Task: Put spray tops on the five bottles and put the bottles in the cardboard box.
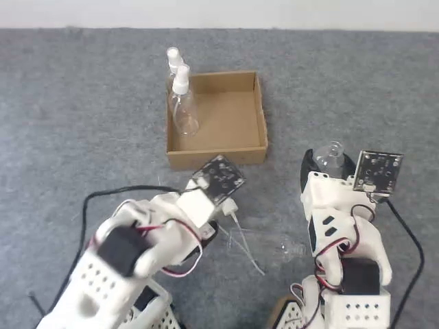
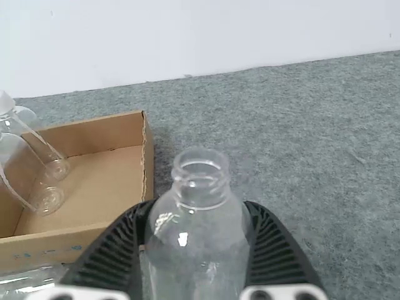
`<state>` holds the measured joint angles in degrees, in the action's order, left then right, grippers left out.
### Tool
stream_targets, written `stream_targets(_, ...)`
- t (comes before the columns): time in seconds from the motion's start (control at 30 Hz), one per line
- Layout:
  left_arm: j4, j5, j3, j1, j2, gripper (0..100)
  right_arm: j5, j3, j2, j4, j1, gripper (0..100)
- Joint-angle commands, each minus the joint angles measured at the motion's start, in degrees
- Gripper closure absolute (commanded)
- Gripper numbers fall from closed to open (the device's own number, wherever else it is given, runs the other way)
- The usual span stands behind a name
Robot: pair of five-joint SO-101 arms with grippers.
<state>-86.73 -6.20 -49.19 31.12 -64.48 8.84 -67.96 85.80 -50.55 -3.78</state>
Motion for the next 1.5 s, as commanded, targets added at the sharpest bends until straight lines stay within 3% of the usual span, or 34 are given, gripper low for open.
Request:
stream_targets(0.0, 2.99, 2.9, 2.77, -0.18, -6.33, 99, 0.62, 0.53, 1.01, 0.84, -0.57, 95.7)
stream_targets(0.43, 9.93, 8.0, 2.59, -0.35, -17.49, 99, 0.26, 0.53, 1.01, 0.75, -3.65, 95.7)
stream_targets(0.67, 15.91, 8.0, 2.42, -16.62, -21.89, 99, 0.18, -0.09, 1.01, 0.75, -6.2, 95.7)
stream_targets(0.77, 17.85, 8.09, 2.42, -20.48, -24.09, 99, 0.18, -0.09, 1.01, 0.75, -6.46, 95.7)
stream_targets(0.93, 18.99, 8.62, 2.42, -20.92, -27.96, 99, 0.18, -0.18, 1.01, 0.75, -6.55, 95.7)
stream_targets(1.07, 21.54, 13.19, 0.57, -21.19, -30.33, 99, 0.18, -0.18, 1.01, 0.75, -9.71, 95.7)
stream_targets(1.47, 37.27, 20.22, -13.49, -21.45, -39.82, 99, 0.18, -0.18, 1.01, 0.75, -10.59, 95.7)
